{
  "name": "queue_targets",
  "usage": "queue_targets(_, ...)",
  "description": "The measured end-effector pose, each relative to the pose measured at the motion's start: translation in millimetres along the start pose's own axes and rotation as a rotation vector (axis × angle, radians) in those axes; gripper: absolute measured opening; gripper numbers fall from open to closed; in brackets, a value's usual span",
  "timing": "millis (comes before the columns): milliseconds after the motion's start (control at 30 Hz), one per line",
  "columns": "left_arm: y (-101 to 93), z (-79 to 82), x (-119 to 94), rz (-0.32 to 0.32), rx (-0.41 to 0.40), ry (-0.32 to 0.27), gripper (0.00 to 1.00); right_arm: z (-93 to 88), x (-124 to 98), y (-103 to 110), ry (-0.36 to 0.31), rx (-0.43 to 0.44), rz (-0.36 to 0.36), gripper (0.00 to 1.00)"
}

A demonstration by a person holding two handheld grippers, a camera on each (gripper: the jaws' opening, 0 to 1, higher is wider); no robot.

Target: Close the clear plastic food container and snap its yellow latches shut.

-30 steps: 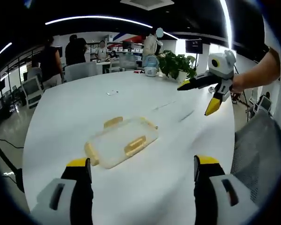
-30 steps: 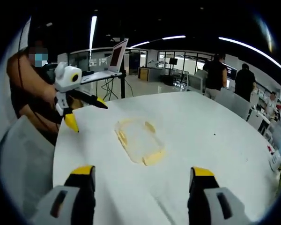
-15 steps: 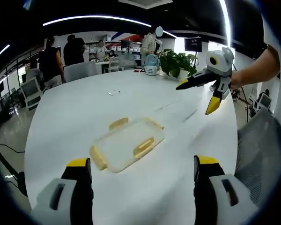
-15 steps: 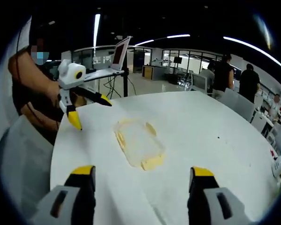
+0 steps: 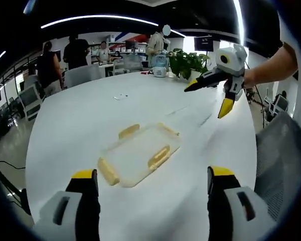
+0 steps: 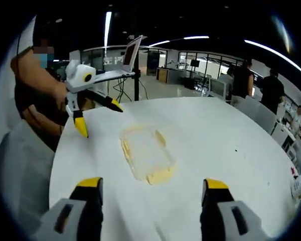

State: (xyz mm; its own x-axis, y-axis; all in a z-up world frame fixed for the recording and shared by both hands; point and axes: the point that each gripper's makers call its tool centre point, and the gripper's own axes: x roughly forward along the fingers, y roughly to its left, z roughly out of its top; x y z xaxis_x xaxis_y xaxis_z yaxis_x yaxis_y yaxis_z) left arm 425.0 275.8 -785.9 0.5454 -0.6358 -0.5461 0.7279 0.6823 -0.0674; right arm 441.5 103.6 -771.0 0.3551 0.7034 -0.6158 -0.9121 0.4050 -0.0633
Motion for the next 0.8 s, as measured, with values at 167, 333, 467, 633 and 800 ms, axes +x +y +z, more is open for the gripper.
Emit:
queue_targets(167,5.7,1.0,3.2,-0.01,0.037,0.014,0.88,2.3,5.3,-3.1,0.007,-0.012,0.019,0.8)
queue_targets(333,13.6,1.6,6.1,-0.024,0.069,0.033,0.88,2.4,11.8,-6.1,0.028,-0.047,0.041,0.79)
queue_targets(467,17.3,0.3,7.6,-0.036,0.098,0.052,0.87,-0.6,17.1,-7.3,0.054,-0.08,0.066,0.79)
queue_targets(633,18.3,-3.6,9.5,-0.067,0.099,0.07,0.87,0.8,20.9,-9.6,0.063,-0.092,0.084,0.76)
queue_targets(800,20.8,-9.7,12.5,-0.088,0.126,0.101,0.86,-1.0,25.7,-11.4,0.081,-0.118,0.102,0.76)
